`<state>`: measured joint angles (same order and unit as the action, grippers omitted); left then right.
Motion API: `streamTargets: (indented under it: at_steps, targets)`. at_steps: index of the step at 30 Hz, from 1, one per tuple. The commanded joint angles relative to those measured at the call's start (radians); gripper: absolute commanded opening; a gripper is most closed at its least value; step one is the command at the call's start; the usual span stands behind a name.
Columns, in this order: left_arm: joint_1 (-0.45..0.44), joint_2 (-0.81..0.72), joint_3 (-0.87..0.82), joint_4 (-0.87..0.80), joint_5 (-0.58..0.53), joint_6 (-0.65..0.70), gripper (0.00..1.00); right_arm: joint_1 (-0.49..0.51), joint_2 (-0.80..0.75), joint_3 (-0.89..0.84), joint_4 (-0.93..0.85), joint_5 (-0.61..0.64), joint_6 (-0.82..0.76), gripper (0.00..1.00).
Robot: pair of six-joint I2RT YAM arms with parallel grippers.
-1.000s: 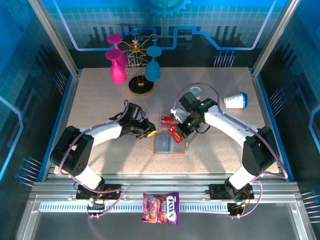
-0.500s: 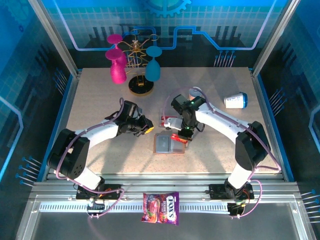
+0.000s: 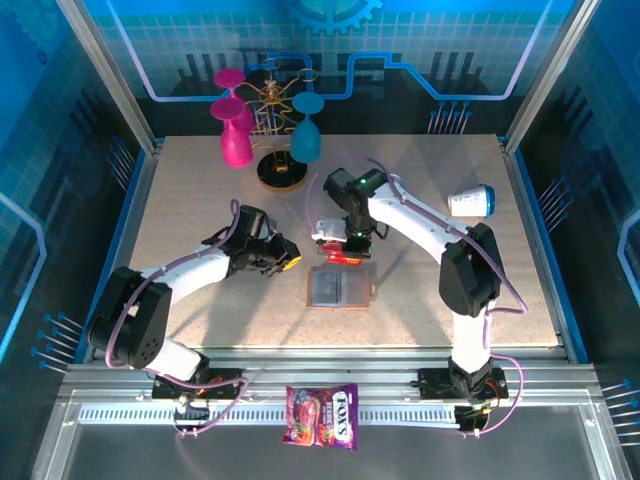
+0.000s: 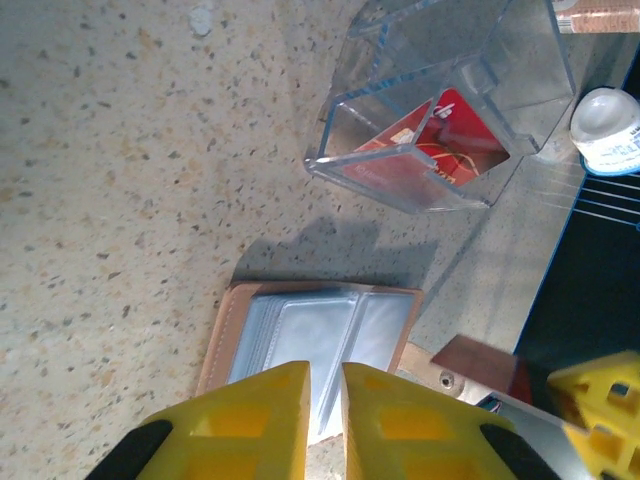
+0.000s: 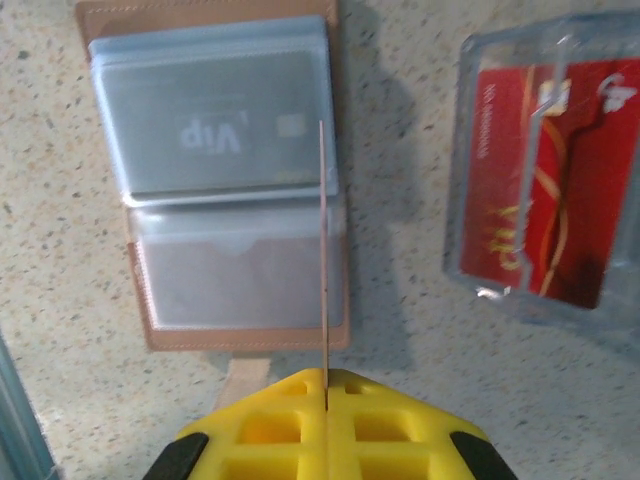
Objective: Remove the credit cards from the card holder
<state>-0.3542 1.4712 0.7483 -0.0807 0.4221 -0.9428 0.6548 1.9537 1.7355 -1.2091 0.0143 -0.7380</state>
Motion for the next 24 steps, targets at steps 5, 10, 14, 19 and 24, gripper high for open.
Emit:
streamTargets:
  at_steps: [5, 10, 14, 19, 24]
  targets:
    - [0.017, -0.092, -0.067, -0.026, -0.038, -0.022, 0.17, -0.003, 0.128, 0.218, -0.122, 0.008, -0.055, 0.00]
    - [0.017, -0.114, -0.092, -0.019, -0.048, -0.037, 0.17, -0.008, 0.194, 0.330, -0.160, 0.014, -0.073, 0.00]
    - [0.017, -0.130, -0.101, -0.020, -0.057, -0.042, 0.17, -0.017, 0.231, 0.395, -0.178, 0.016, -0.082, 0.00]
    - [0.018, -0.151, -0.103, -0.039, -0.069, -0.043, 0.17, -0.036, 0.260, 0.434, -0.190, 0.027, -0.093, 0.00]
    - [0.025, -0.148, -0.098, -0.050, -0.066, -0.034, 0.17, -0.049, 0.297, 0.474, -0.199, 0.035, -0.095, 0.00]
